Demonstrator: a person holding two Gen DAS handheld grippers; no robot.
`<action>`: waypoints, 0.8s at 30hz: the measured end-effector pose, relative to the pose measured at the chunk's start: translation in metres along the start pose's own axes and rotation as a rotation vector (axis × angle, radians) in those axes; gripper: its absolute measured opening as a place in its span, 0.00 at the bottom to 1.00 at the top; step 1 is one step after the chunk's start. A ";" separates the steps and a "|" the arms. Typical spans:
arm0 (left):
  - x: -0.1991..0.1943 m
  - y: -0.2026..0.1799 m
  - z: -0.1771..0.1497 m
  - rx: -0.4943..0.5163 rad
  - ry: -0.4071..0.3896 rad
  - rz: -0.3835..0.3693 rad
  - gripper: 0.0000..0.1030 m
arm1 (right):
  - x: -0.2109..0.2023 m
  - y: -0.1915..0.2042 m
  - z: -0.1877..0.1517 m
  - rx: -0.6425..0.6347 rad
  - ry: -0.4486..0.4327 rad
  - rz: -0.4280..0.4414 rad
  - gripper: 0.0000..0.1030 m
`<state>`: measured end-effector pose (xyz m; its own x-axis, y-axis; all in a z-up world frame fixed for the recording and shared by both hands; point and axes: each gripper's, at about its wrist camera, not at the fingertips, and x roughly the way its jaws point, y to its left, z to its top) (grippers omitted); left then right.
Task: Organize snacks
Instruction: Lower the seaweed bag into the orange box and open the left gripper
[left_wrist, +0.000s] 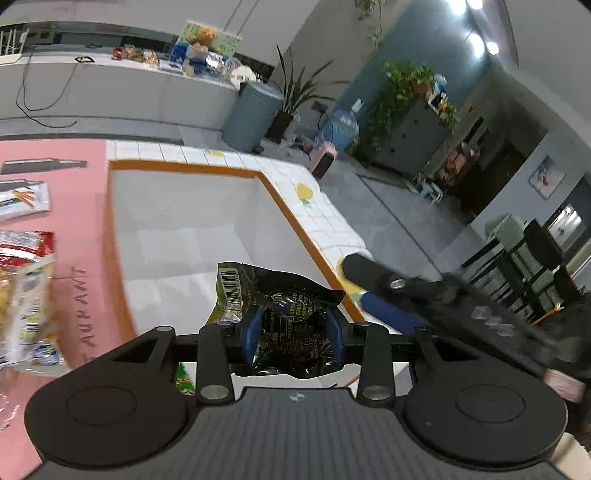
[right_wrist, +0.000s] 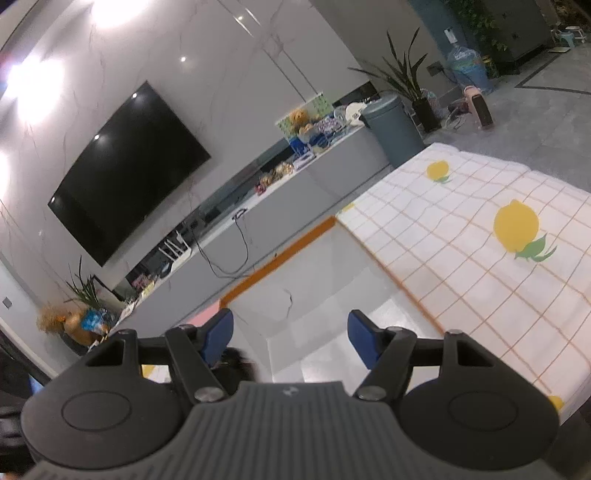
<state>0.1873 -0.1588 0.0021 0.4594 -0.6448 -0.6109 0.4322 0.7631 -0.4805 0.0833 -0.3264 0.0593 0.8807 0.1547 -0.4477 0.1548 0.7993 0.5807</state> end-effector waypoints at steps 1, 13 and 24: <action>0.006 -0.001 -0.001 0.000 0.012 0.004 0.41 | -0.002 -0.001 0.001 -0.003 -0.006 -0.003 0.66; 0.044 -0.002 -0.017 0.029 0.105 0.073 0.41 | -0.003 -0.008 0.006 0.019 -0.016 0.004 0.66; 0.048 0.007 -0.014 0.075 0.184 0.117 0.41 | 0.002 -0.009 0.007 0.021 -0.005 -0.002 0.67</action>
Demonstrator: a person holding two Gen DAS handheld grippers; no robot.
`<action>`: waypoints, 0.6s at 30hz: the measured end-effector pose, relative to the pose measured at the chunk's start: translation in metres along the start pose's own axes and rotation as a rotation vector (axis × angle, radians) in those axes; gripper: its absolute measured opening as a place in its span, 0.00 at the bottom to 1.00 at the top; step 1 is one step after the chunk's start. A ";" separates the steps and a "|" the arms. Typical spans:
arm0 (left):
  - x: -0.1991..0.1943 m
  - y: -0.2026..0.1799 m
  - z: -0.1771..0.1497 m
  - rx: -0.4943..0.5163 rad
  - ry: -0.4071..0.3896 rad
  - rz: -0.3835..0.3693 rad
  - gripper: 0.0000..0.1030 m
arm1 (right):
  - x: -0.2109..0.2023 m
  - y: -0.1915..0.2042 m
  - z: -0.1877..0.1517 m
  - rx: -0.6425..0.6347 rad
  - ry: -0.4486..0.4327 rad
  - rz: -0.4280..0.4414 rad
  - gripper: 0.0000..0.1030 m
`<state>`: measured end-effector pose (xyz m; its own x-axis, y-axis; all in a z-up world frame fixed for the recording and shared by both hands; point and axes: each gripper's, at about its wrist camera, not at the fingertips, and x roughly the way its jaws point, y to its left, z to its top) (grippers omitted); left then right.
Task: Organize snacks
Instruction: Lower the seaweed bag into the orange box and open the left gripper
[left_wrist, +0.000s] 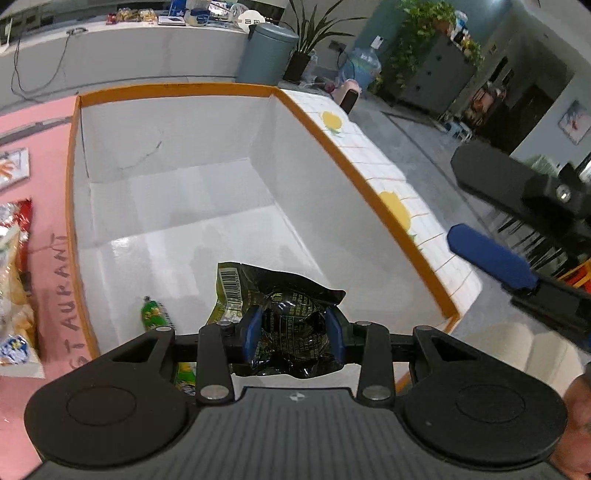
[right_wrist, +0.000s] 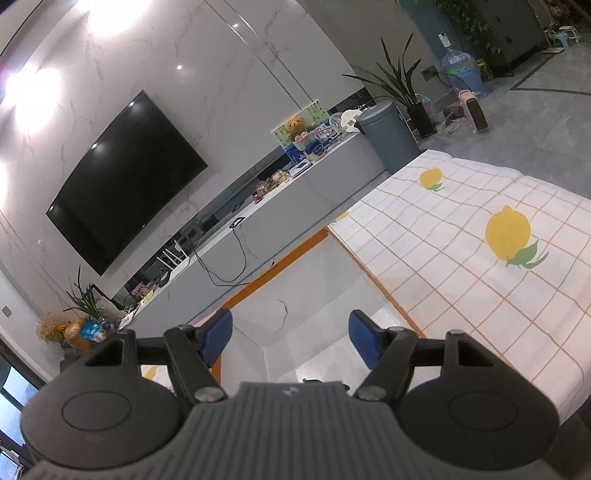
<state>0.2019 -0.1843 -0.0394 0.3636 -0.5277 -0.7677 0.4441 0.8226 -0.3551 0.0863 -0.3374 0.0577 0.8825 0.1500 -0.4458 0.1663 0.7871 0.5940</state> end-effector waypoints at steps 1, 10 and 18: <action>-0.001 0.000 -0.001 0.008 0.003 0.014 0.41 | 0.000 0.000 0.000 0.000 0.000 0.001 0.66; -0.013 -0.012 -0.010 0.062 -0.010 0.074 0.65 | 0.001 0.002 0.001 -0.001 0.005 -0.004 0.66; -0.064 -0.005 -0.017 0.006 -0.120 0.023 0.84 | 0.004 0.005 -0.002 -0.018 0.000 -0.007 0.72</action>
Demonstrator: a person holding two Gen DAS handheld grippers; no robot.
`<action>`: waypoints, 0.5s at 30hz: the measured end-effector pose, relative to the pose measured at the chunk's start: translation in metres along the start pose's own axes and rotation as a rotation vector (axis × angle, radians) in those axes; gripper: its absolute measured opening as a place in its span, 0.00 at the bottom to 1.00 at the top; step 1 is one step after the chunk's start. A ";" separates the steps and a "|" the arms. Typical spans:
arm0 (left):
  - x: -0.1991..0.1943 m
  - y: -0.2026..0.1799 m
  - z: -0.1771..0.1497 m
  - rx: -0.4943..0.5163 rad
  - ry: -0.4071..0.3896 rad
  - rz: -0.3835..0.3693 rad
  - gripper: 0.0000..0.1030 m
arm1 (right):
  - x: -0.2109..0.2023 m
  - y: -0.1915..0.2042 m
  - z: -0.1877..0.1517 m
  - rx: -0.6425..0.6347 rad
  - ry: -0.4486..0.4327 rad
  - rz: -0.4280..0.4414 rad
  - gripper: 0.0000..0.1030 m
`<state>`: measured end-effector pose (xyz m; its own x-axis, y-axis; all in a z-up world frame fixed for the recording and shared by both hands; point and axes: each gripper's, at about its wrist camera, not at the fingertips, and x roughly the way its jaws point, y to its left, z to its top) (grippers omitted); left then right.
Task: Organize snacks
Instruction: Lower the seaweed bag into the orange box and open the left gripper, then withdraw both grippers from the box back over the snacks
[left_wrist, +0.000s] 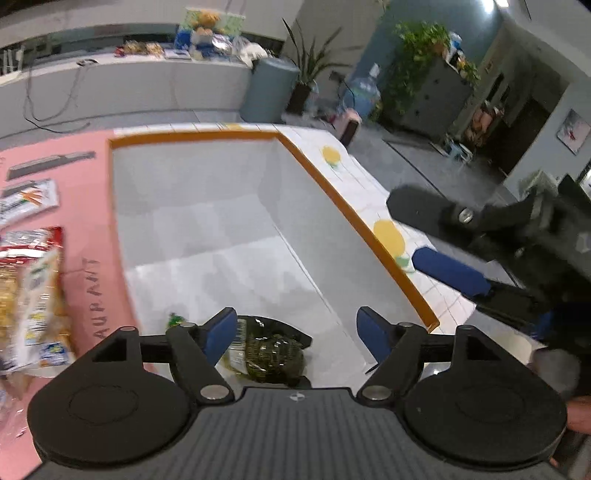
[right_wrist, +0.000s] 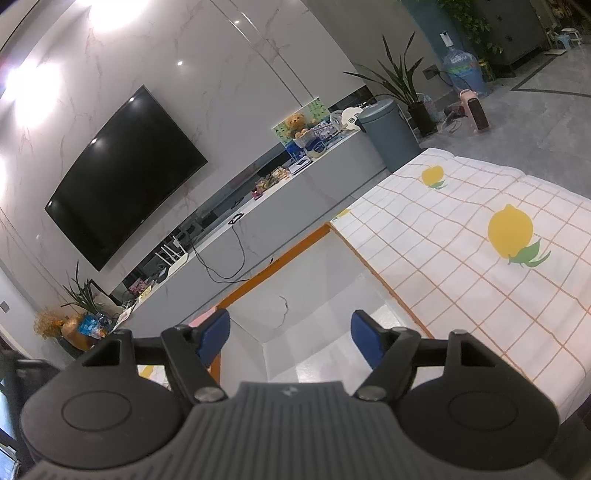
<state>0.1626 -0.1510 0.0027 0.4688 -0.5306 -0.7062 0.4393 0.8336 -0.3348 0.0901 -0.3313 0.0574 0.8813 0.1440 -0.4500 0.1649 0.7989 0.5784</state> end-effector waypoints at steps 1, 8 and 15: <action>-0.009 0.002 -0.001 -0.001 -0.014 0.010 0.84 | 0.000 0.001 -0.001 -0.003 -0.005 0.001 0.72; -0.065 0.020 -0.009 0.026 -0.131 0.060 0.84 | -0.001 0.013 -0.004 -0.039 -0.029 0.015 0.76; -0.116 0.038 -0.007 -0.035 -0.227 0.119 0.85 | 0.004 0.040 -0.020 -0.144 -0.024 0.042 0.76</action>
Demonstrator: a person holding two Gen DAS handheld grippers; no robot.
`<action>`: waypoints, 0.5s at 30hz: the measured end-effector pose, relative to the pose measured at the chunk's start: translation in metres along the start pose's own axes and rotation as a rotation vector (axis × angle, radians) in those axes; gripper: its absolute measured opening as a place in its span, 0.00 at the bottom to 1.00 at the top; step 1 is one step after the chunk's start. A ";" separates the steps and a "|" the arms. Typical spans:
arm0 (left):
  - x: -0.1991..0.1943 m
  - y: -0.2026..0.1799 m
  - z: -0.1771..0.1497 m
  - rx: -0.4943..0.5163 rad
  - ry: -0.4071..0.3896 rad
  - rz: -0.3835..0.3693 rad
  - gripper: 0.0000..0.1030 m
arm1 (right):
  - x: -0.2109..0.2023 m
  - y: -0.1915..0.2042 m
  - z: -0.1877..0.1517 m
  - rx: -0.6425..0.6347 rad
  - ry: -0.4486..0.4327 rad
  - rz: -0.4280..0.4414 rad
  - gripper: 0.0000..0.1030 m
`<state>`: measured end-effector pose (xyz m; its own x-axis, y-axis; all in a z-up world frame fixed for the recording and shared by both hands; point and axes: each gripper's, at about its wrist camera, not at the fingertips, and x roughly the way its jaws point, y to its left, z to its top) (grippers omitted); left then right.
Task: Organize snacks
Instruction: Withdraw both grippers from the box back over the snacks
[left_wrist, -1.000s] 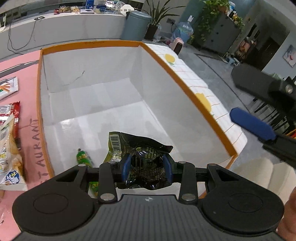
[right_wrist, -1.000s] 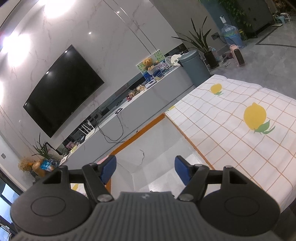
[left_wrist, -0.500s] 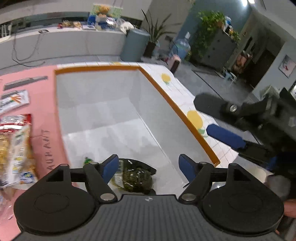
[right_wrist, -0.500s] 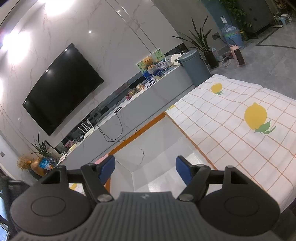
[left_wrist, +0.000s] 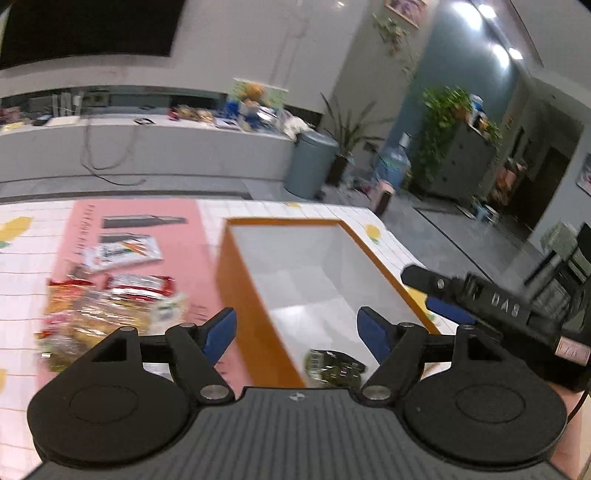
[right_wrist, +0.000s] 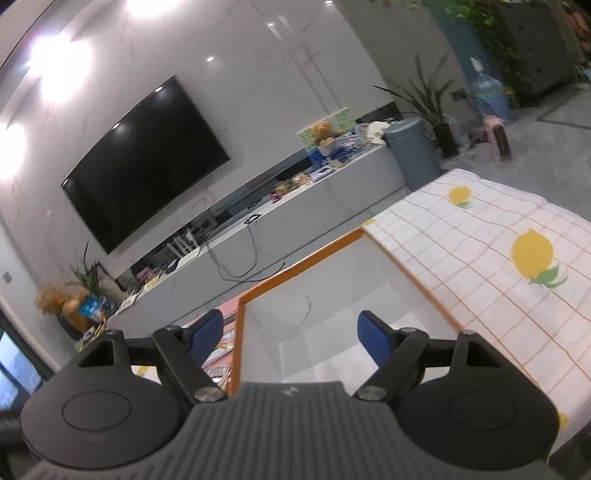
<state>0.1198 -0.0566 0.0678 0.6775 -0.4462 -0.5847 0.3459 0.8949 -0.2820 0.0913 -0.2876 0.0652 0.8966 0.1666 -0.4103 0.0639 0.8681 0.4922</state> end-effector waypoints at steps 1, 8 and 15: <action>-0.006 0.004 0.000 -0.001 -0.008 0.020 0.85 | 0.000 0.006 -0.003 -0.020 -0.015 0.008 0.76; -0.042 0.040 -0.021 -0.003 -0.080 0.191 0.85 | -0.010 0.055 -0.025 -0.179 -0.126 0.150 0.74; -0.054 0.088 -0.045 -0.089 -0.093 0.313 0.85 | 0.013 0.100 -0.075 -0.258 0.050 0.262 0.81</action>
<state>0.0840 0.0467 0.0404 0.7996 -0.1452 -0.5828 0.0568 0.9843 -0.1672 0.0768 -0.1634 0.0519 0.8448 0.4160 -0.3364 -0.2834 0.8813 0.3782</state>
